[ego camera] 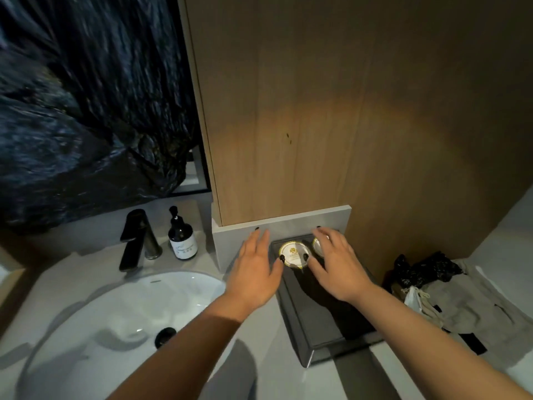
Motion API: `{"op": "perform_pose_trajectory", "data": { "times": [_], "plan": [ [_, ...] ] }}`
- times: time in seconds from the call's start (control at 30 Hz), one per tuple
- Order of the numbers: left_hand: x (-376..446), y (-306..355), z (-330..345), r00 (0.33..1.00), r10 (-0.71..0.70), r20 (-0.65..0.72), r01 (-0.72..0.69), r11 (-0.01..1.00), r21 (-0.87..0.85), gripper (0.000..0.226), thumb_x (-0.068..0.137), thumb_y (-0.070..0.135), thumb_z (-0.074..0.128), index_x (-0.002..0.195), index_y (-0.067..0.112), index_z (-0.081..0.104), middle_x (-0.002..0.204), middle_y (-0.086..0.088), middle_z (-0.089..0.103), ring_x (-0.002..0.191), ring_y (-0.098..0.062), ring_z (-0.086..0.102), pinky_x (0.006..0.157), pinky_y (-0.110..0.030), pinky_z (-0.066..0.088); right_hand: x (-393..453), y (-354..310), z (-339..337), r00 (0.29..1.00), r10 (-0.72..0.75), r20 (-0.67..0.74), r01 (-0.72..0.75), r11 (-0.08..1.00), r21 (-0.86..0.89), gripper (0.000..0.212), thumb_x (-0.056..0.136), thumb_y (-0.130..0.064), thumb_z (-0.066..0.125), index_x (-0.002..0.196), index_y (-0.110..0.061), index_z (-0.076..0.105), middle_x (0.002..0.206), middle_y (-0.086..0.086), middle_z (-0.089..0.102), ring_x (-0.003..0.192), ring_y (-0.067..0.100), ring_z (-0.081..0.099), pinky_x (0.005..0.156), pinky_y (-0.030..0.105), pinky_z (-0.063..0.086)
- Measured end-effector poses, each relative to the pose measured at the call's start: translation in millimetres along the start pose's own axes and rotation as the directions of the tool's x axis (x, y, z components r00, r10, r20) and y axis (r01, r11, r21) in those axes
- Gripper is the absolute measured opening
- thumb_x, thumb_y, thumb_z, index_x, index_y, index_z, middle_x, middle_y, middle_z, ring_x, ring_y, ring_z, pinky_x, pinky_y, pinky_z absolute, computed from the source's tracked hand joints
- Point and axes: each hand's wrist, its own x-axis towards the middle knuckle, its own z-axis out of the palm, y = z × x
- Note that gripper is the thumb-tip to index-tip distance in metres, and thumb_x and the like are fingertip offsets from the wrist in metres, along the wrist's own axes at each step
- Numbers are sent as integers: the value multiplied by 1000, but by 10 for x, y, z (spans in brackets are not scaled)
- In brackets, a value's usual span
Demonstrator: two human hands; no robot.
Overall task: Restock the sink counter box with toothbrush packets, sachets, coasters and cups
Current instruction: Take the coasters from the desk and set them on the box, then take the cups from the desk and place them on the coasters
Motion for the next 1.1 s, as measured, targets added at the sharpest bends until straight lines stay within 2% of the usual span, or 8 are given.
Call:
{"op": "perform_pose_trajectory", "data": {
  "times": [0.13, 0.3, 0.5, 0.67, 0.8, 0.93, 1.1],
  "plan": [
    [-64, -59, -486, 998, 59, 18, -60, 997, 49, 71, 98, 43, 42, 154, 17, 8, 163, -4, 5, 149, -18, 3, 120, -34, 11, 36, -328, -300, 1000, -17, -10, 17, 999, -44, 71, 94, -44, 48, 151, -16, 17, 156, 6, 18, 144, 23, 15, 117, 36, 17],
    [-190, -48, -967, 992, 119, -30, -114, 983, 147, 73, 96, 45, 43, 154, 14, 10, 162, -5, 8, 149, -19, 3, 118, -34, 12, -12, -665, -644, 998, -48, -29, 46, 995, -89, 75, 92, -47, 48, 151, -16, 14, 158, 6, 14, 146, 23, 9, 117, 38, 14],
    [-526, 129, -1284, 990, 83, -111, -66, 986, 152, 74, 95, 48, 43, 153, 14, 13, 162, -5, 11, 149, -17, 5, 118, -34, 15, -235, -928, -947, 997, -81, -14, 79, 991, -110, 78, 92, -51, 46, 152, -17, 9, 160, 6, 8, 148, 24, 3, 117, 40, 10],
    [-914, 395, -1345, 984, 68, -165, -43, 988, 148, 75, 95, 49, 44, 153, 13, 14, 161, -5, 14, 149, -18, 10, 118, -36, 17, -575, -993, -1164, 994, -113, -9, 111, 988, -108, 78, 92, -53, 43, 152, -16, 9, 160, 8, 8, 148, 25, 2, 118, 39, 11],
    [-1271, 597, -1350, 983, 3, -185, 16, 995, 98, 75, 95, 49, 44, 153, 12, 14, 161, -5, 15, 148, -19, 11, 119, -37, 16, -935, -999, -1340, 989, -145, 23, 146, 984, -103, 78, 93, -51, 42, 152, -13, 9, 160, 10, 8, 148, 25, 3, 118, 40, 10],
    [-1661, 691, -1412, 967, -81, -242, 86, 996, 11, 75, 95, 48, 46, 153, 12, 16, 160, -6, 19, 148, -21, 15, 119, -39, 18, -1276, -1089, -1437, 978, -206, 27, 206, 978, -21, 76, 94, -50, 43, 153, -14, 10, 160, 6, 10, 147, 22, 3, 118, 40, 11],
    [-2141, 761, -1520, 952, -135, -275, 144, 990, 12, 73, 95, 44, 48, 152, 11, 19, 159, -7, 22, 147, -22, 18, 118, -38, 20, -1614, -1368, -1424, 971, -239, 28, 235, 967, 102, 76, 94, -51, 43, 153, -14, 10, 160, 5, 10, 147, 21, 5, 117, 40, 13]
  ]
}}
